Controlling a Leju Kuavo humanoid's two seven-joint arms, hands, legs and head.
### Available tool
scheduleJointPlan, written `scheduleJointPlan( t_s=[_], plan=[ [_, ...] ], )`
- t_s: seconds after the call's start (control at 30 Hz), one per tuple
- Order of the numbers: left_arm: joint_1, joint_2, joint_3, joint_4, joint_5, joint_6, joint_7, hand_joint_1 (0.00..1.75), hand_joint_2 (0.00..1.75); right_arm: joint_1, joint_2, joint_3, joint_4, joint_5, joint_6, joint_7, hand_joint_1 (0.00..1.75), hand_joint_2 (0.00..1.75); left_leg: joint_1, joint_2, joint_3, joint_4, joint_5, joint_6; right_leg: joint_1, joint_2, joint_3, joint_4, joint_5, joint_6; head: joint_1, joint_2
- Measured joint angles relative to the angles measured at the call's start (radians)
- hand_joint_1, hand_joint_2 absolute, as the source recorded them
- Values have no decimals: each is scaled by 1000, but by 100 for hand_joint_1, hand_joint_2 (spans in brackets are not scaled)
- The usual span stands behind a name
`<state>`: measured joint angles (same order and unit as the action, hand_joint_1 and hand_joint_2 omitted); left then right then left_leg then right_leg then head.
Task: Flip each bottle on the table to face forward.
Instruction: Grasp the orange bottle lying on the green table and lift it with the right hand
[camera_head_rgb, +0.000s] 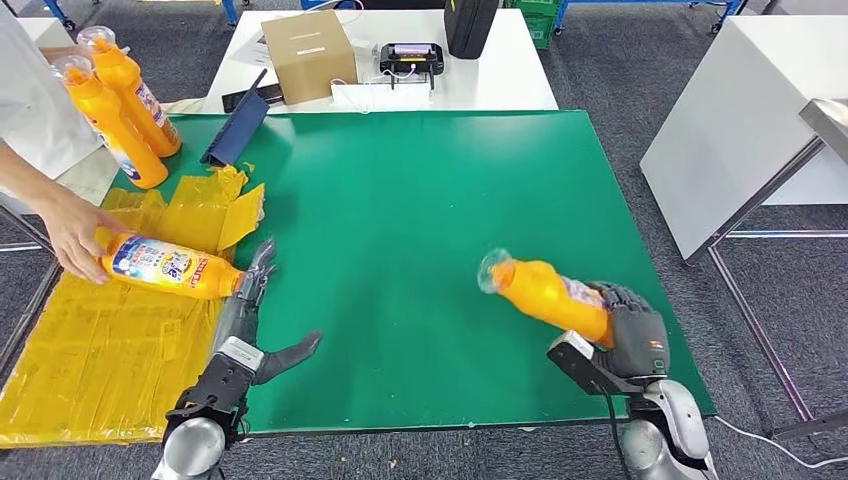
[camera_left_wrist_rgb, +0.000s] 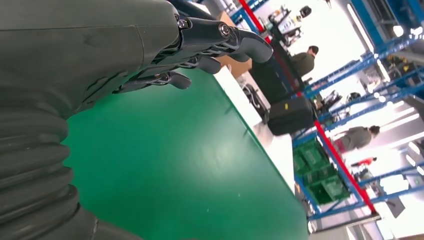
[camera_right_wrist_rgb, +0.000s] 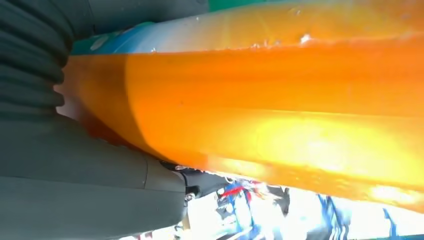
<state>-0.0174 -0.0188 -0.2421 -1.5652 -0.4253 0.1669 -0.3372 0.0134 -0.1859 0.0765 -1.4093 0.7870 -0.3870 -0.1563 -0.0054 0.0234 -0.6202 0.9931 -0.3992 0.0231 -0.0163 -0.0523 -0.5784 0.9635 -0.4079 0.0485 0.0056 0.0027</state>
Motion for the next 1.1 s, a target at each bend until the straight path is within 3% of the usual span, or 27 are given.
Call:
scheduleJointPlan(
  t_s=[0.23,0.4,0.5,0.7,0.87,1.1],
  plan=[
    [2,4,-23,0,-2,-13,4,0,175,30,77,-15,-142,-83,-30,-51,174,175,-1,0,-2,0,0,0,-1,0,-1,0,0,0,0,0],
    [-5,8,-52,10,-1,-34,9,0,175,33,136,-14,-218,-245,-46,-127,172,175,-1,0,-2,0,0,0,-1,0,-1,0,0,0,0,0],
    [-19,8,-77,23,11,-46,9,0,175,19,176,10,-238,-347,3,-136,173,175,-1,0,-2,0,0,0,0,0,-1,0,0,0,0,0],
    [-83,8,-131,49,68,-76,9,0,175,-58,265,151,-127,-479,163,-171,175,175,1,1,-2,0,1,-2,1,0,-2,0,0,-1,0,0],
    [-119,8,-161,63,89,-84,11,0,175,-95,326,269,-12,-496,166,-202,175,175,1,0,-2,0,1,-2,1,0,-2,1,0,-1,0,0],
    [-127,8,-170,69,92,-84,12,0,175,-111,335,308,34,-506,165,-202,175,175,0,0,-4,0,1,-2,0,0,-3,0,0,-1,0,0]
  ],
)
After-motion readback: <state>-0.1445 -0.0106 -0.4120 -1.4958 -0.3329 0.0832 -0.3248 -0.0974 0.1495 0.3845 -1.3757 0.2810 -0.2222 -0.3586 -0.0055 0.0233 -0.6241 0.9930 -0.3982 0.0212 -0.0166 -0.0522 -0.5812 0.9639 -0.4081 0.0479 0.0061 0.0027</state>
